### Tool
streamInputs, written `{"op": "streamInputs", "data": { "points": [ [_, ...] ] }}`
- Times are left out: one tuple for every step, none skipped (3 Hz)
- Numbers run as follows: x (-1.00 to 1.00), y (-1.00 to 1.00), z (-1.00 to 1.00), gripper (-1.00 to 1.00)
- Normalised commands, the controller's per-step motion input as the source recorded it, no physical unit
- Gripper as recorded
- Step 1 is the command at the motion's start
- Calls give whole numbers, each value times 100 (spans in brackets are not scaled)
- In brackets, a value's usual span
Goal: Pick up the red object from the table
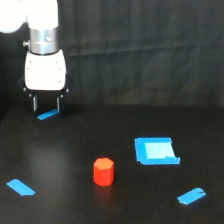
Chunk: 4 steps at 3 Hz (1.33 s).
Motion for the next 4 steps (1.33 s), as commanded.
{"op": "streamInputs", "data": {
  "points": [
    [14,2,1,100],
    [39,-80,-20,91],
    [69,-96,-11,100],
    [57,-87,-10,100]
  ]
}}
